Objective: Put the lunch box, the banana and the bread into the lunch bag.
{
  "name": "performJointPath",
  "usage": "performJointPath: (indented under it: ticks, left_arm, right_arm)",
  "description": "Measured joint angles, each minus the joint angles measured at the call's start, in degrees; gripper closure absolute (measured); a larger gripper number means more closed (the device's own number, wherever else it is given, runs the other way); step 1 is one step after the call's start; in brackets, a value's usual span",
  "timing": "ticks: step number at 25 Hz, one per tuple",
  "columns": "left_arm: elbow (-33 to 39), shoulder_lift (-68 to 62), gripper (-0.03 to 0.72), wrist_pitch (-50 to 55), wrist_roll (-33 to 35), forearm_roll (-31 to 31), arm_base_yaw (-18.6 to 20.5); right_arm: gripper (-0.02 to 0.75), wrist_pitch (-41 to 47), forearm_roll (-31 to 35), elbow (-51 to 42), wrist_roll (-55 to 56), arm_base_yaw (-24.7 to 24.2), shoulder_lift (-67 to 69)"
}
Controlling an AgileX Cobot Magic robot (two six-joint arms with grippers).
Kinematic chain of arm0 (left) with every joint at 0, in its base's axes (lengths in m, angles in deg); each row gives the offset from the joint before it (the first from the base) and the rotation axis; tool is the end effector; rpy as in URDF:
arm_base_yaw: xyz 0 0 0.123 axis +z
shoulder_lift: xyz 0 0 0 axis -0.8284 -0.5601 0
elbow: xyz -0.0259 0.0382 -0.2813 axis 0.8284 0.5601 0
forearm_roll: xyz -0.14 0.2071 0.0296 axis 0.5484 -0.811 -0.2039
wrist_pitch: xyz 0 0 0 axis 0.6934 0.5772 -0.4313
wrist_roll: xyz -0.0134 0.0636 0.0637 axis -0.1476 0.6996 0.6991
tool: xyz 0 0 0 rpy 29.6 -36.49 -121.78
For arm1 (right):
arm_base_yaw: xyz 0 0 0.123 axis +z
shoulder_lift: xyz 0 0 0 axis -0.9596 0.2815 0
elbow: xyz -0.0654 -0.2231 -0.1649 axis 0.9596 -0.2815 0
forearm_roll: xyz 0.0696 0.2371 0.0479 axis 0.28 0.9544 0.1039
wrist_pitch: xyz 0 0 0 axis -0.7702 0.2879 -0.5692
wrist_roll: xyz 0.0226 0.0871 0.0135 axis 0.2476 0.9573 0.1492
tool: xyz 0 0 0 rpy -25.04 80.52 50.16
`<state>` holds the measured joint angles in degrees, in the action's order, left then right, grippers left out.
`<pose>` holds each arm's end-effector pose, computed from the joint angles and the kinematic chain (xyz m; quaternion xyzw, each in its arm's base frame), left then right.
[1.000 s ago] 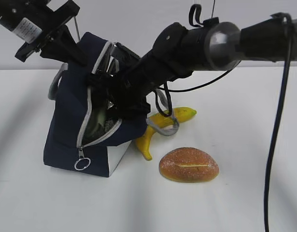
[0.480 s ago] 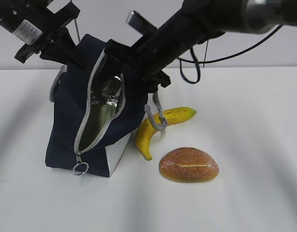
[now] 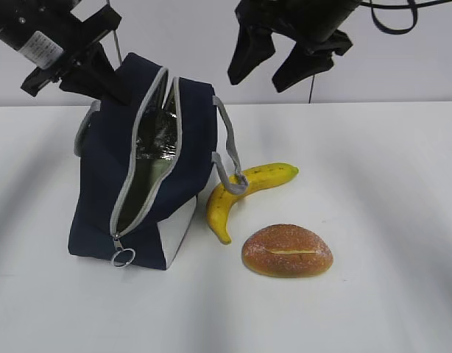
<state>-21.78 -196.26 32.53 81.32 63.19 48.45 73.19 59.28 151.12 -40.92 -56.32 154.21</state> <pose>0.3876 -0.1031 0.3034 0.0765 0.9412 -0.3066 0.1195 0.3922 0.1592 0.3309 -0.1943 0.9387 0.2210 0.1798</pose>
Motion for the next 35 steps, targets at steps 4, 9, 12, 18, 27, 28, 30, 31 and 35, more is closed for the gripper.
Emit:
performJointPath:
  ticks: [4, 9, 12, 18, 27, 28, 30, 31, 35]
  left_arm:
    - [0.00, 0.00, 0.691, 0.00, 0.00, -3.88, 0.07]
    - [0.00, 0.00, 0.691, 0.00, 0.00, -5.68, 1.93]
    - [0.00, 0.00, 0.691, 0.00, 0.00, -5.85, 2.32]
    - [0.00, 0.00, 0.691, 0.05, 0.00, -5.66, 2.32]
    - [0.00, 0.00, 0.691, 0.05, 0.00, -5.29, 2.32]
    - [0.00, 0.00, 0.691, 0.05, 0.00, -5.24, 2.32]
    - [0.00, 0.00, 0.691, 0.05, 0.00, -5.24, 2.32]
    - [0.00, 0.00, 0.691, 0.05, 0.00, -5.24, 2.32]
    - [0.00, 0.00, 0.691, 0.05, 0.00, -5.24, 2.32]
  right_arm:
    - [0.162, 0.79, -9.98, 0.12, 4.52, 0.00, -0.60]
    - [0.162, 0.88, -14.75, 0.12, 8.97, 0.00, -0.07]
    - [0.162, 0.88, -14.99, 0.12, 9.82, 0.00, 1.67]
    - [0.162, 0.91, -14.63, 0.12, 17.44, 0.00, 6.23]
    - [0.162, -4.60, -8.96, 0.12, 33.00, 0.34, 14.26]
    - [0.162, -5.20, -8.67, 0.12, 34.60, 0.39, 14.98]
    - [0.162, -6.29, -8.83, 0.12, 37.31, 0.78, 15.71]
    - [0.162, -6.59, -9.18, 0.12, 38.73, 0.91, 15.95]
    - [0.162, -8.11, -10.31, 0.12, 42.98, 1.29, 16.61]
